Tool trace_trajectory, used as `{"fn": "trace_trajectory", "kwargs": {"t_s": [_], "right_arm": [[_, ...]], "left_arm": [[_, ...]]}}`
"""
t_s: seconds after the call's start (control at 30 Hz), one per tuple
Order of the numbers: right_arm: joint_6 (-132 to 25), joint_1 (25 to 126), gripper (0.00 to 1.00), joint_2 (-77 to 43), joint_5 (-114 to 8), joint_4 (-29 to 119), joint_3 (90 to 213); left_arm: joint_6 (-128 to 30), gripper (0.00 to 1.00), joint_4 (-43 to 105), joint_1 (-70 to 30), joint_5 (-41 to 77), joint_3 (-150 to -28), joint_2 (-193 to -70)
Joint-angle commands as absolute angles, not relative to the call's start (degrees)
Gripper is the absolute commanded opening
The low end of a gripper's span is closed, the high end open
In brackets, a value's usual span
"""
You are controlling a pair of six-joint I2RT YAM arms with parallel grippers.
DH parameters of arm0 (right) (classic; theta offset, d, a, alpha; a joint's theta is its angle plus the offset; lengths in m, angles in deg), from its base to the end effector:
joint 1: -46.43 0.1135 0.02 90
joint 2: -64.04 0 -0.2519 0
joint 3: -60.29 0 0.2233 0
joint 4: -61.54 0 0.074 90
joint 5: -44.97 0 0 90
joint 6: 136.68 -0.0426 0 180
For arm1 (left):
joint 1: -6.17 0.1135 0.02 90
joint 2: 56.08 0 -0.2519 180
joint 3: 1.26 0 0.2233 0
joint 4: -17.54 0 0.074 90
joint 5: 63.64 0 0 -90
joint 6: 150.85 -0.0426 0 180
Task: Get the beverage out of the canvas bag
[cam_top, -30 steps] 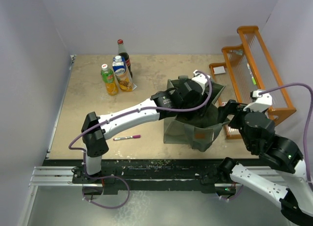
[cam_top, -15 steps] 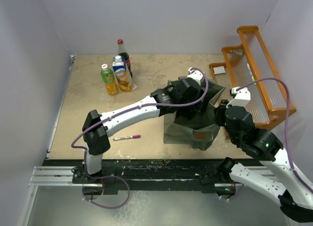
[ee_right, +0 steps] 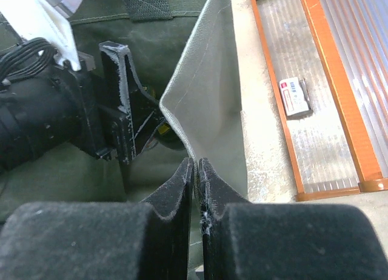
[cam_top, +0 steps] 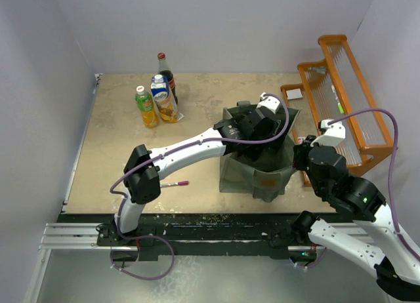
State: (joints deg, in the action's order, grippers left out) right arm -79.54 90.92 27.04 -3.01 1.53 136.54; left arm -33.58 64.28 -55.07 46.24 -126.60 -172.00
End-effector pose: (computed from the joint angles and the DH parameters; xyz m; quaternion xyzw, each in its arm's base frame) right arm 0.0846 0.0431 0.3689 0.1248 0.7849 0.1011 0.5984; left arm 0.2249 -0.3797 0.3075 0.1846 0.8666 -0.1942 0.4210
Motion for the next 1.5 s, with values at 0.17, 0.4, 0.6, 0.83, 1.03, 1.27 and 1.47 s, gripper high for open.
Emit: {"fn": "trace_trajectory", "kwargs": {"t_s": [0.17,0.4,0.6,0.83,1.03,1.27,1.47], "right_arm": [[-79.5,90.7,0.1,27.8,-1.7,2.4,136.7],[-78.7,90.7,0.1,27.9,-1.2,2.4,136.6],[-78.2,90.8,0.1,28.1,-0.5,2.1,136.9],[-78.3,90.8,0.11,27.5,-0.2,1.3,138.1],[-81.2,90.8,0.15,25.9,-0.7,-0.8,139.7],[-85.2,90.8,0.17,24.8,-1.3,-2.9,141.1],[-87.0,90.8,0.17,24.2,-2.7,-2.6,141.7]], "left_arm": [[-39.5,0.59,63.5,-54.7,50.1,-131.6,-177.1],[-41.4,0.51,62.9,-54.7,52.3,-131.7,-178.7],[-43.6,0.23,62.5,-53.6,50.0,-132.7,-178.9],[-44.7,0.0,65.7,-53.6,45.0,-139.1,-176.4],[-41.0,0.0,68.0,-53.6,41.0,-144.7,-170.4],[-33.3,0.0,79.6,-53.3,39.4,-160.2,-168.0],[-22.1,0.0,82.5,-48.4,34.1,-161.4,-161.4]]}}
